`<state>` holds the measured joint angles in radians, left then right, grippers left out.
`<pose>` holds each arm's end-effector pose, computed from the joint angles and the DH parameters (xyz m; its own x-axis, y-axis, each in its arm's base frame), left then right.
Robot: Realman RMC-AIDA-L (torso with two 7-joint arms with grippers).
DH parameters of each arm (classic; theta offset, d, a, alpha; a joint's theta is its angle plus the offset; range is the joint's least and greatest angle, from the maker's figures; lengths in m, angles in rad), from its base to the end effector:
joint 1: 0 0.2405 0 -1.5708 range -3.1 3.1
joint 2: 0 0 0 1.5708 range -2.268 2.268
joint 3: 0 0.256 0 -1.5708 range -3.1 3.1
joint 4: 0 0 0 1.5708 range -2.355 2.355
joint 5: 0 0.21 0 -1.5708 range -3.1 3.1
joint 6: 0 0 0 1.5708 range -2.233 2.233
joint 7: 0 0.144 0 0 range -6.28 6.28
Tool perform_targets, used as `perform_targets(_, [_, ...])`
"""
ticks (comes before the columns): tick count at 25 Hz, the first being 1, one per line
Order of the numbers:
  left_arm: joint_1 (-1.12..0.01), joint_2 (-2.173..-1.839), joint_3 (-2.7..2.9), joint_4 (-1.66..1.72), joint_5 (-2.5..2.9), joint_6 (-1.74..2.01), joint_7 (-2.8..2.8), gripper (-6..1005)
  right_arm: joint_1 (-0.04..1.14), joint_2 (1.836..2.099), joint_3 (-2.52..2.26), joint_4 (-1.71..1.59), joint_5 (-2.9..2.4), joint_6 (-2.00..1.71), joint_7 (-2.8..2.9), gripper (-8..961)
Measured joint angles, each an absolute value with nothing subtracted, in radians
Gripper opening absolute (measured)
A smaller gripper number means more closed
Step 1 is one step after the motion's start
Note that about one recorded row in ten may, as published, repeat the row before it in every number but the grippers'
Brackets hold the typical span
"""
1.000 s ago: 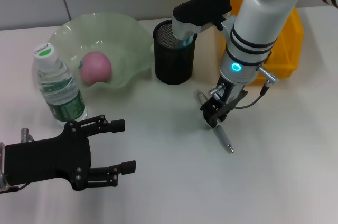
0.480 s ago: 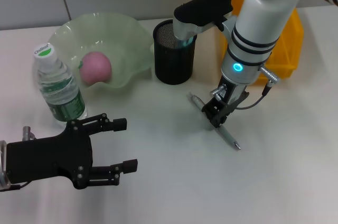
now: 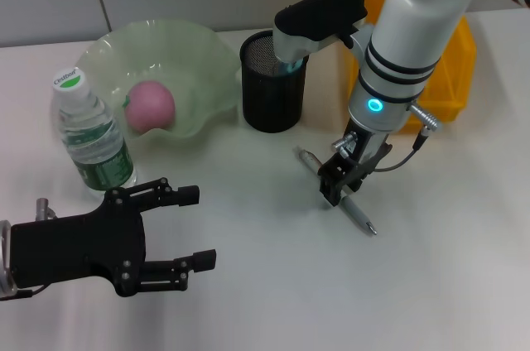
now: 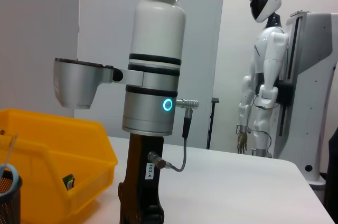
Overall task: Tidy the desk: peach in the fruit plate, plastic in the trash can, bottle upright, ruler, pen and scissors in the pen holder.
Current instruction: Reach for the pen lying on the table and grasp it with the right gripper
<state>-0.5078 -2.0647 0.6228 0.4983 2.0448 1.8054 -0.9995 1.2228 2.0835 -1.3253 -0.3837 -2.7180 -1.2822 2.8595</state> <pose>-0.2619 0.2804 -0.0127 0.8009 0.1120 0.5883 0.1798 -0.9820 -0.0578 0.1569 0.4082 -0.0751 0.4360 -0.8384 0.3272 -0.6378 -0.5444 -0.5448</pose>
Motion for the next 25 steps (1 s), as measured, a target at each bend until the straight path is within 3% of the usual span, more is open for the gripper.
perform_targets(10, [-0.508,-2.065,0.62,0.498,2.045,1.805,-1.0,843,1.213,2.087,-1.324,-0.384,-2.718,-1.273,2.856,371])
perform_targets(18, [-0.508,-2.065,0.62,0.497,2.045,1.805,-1.0,843,1.213,2.091,-1.325,-0.384,-2.718,-1.271,2.851,360])
perform_targets(25, [-0.508,-2.065,0.62,0.498,2.045,1.805,-1.0,843,1.213,2.091,-1.325,-0.383,-2.718,-1.27,2.85,212])
